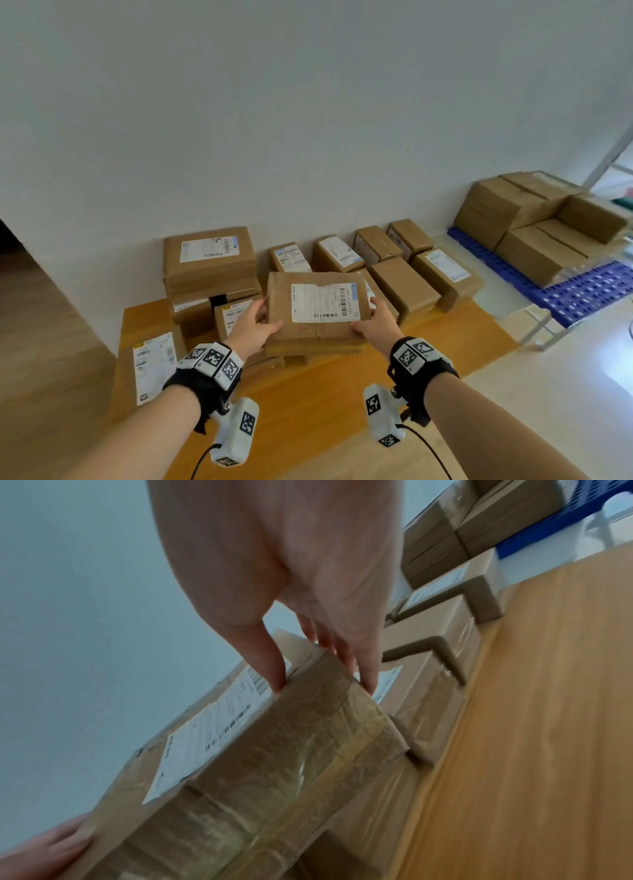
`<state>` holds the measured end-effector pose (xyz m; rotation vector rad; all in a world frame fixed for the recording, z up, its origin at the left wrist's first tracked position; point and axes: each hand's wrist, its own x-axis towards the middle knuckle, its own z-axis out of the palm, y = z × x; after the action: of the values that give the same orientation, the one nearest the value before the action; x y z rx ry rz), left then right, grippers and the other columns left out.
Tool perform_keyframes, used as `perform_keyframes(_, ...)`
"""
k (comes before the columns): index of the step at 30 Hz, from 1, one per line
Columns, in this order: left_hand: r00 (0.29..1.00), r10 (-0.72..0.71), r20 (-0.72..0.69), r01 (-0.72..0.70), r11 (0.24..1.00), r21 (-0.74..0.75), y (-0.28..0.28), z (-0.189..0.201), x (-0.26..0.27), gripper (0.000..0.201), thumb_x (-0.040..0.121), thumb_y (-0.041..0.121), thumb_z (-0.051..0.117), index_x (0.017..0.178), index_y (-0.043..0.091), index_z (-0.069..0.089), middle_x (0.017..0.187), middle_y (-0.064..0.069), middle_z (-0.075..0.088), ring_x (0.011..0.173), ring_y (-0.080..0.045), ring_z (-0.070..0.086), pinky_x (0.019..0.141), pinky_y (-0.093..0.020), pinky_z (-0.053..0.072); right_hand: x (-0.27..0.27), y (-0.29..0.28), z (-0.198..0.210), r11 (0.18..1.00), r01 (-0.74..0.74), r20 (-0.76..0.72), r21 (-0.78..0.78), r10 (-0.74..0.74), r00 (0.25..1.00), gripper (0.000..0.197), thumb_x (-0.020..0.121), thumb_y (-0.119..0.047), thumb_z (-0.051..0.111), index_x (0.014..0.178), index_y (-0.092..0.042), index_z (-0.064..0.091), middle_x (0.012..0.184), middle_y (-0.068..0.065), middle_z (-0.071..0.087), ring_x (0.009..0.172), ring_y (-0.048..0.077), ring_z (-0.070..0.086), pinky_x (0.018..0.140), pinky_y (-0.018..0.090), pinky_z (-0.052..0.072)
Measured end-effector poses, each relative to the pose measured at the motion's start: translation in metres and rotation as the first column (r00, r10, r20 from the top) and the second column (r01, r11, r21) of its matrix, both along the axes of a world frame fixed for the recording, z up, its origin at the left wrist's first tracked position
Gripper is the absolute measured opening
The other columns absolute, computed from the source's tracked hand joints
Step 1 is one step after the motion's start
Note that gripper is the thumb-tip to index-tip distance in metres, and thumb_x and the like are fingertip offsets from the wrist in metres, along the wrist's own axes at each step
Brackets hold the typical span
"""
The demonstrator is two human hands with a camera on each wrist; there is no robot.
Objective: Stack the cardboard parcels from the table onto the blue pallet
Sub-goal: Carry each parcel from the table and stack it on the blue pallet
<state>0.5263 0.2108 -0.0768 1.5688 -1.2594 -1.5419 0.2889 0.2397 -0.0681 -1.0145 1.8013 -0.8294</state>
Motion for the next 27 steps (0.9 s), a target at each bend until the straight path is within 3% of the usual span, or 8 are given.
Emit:
perform_keyframes(2, 0.999, -0.041, 0.017, 0.042, 0.999, -0.032, 0.003, 0.005, -0.029, 0.068, 0.088, 0.011, 0.062, 0.146, 0.022, 0.027, 0.140, -0.007, 0.045, 0.123, -0.027, 0.048, 0.094, -0.046, 0.049, -0.028, 0.011, 0.006, 0.998, 0.051, 0.010, -0.021, -0.051, 0.999, 0.073, 0.086, -0.002, 0.062, 0.146, -0.011, 0.021, 0.134, 0.010, 0.050, 0.113, 0.021, 0.053, 0.087, 0.029, 0.050)
perform_keyframes(7, 0.991, -0.132, 0.038, 0.134, 0.988, -0.073, 0.017, 0.017, -0.111, 0.067, 0.089, 0.017, 0.062, 0.145, 0.024, 0.027, 0.139, -0.008, 0.046, 0.123, -0.028, 0.049, 0.087, -0.041, 0.051, -0.108, 0.042, 0.014, 0.991, 0.129, 0.026, -0.032, -0.128, 0.991, 0.068, 0.085, -0.003, 0.063, 0.143, -0.010, 0.029, 0.128, 0.008, 0.054, 0.105, 0.018, 0.055, 0.087, 0.031, 0.052)
perform_keyframes(11, 0.987, -0.154, 0.048, 0.158, 0.982, -0.099, 0.035, 0.023, -0.190, 0.062, 0.090, 0.015, 0.061, 0.144, 0.022, 0.030, 0.136, -0.010, 0.048, 0.119, -0.030, 0.051, 0.092, -0.046, 0.050, -0.181, 0.070, 0.025, 0.987, 0.150, -0.019, -0.056, -0.151, 0.988, 0.064, 0.086, -0.007, 0.063, 0.141, -0.013, 0.031, 0.125, 0.004, 0.055, 0.098, 0.014, 0.053, 0.070, 0.021, 0.048)
perform_keyframes(13, 0.987, -0.154, 0.040, 0.157, 0.984, -0.090, 0.046, 0.025, -0.231, 0.062, 0.090, 0.014, 0.060, 0.143, 0.022, 0.031, 0.134, -0.011, 0.050, 0.116, -0.031, 0.053, 0.091, -0.049, 0.050, -0.222, 0.083, 0.030, 0.987, 0.149, -0.036, -0.064, -0.151, 0.988, 0.062, 0.086, -0.006, 0.063, 0.140, -0.012, 0.033, 0.122, 0.004, 0.055, 0.098, 0.015, 0.054, 0.071, 0.021, 0.049)
perform_keyframes(18, 0.987, -0.160, 0.005, 0.160, 0.981, -0.106, 0.066, 0.038, -0.330, 0.062, 0.091, 0.013, 0.059, 0.144, 0.019, 0.030, 0.135, -0.011, 0.049, 0.107, -0.026, 0.054, 0.076, -0.037, 0.052, -0.320, 0.111, 0.048, 0.984, 0.144, -0.045, -0.105, -0.149, 0.988, 0.058, 0.087, -0.005, 0.061, 0.138, -0.010, 0.034, 0.112, 0.001, 0.055, 0.094, 0.013, 0.054, 0.063, 0.015, 0.046)
perform_keyframes(22, 0.984, -0.176, -0.026, 0.173, 0.982, -0.082, 0.073, 0.047, -0.394, 0.062, 0.090, 0.013, 0.061, 0.143, 0.020, 0.031, 0.134, -0.010, 0.050, 0.108, -0.027, 0.056, 0.083, -0.046, 0.054, -0.385, 0.127, 0.054, 0.978, 0.163, 0.001, -0.131, -0.164, 0.986, 0.058, 0.087, -0.001, 0.060, 0.139, -0.009, 0.035, 0.125, 0.008, 0.054, 0.095, 0.013, 0.052, 0.054, 0.012, 0.043)
perform_keyframes(25, 0.977, -0.215, -0.003, 0.214, 0.973, -0.083, 0.069, 0.051, -0.436, 0.061, 0.089, 0.015, 0.062, 0.143, 0.021, 0.033, 0.129, -0.009, 0.053, 0.107, -0.028, 0.058, 0.081, -0.045, 0.055, -0.428, 0.130, 0.052, 0.971, 0.195, 0.031, -0.139, -0.193, 0.981, 0.056, 0.087, -0.001, 0.061, 0.137, -0.009, 0.037, 0.123, 0.007, 0.053, 0.098, 0.015, 0.051, 0.059, 0.013, 0.043)
perform_keyframes(27, 0.969, -0.246, 0.008, 0.246, 0.966, -0.085, 0.062, 0.054, -0.465, 0.059, 0.090, 0.014, 0.060, 0.142, 0.020, 0.034, 0.126, -0.010, 0.055, 0.106, -0.027, 0.058, 0.075, -0.040, 0.054, -0.456, 0.128, 0.050, 0.963, 0.224, 0.046, -0.150, -0.219, 0.975, 0.057, 0.085, -0.002, 0.063, 0.137, -0.008, 0.039, 0.123, 0.006, 0.053, 0.101, 0.016, 0.052, 0.072, 0.021, 0.047)
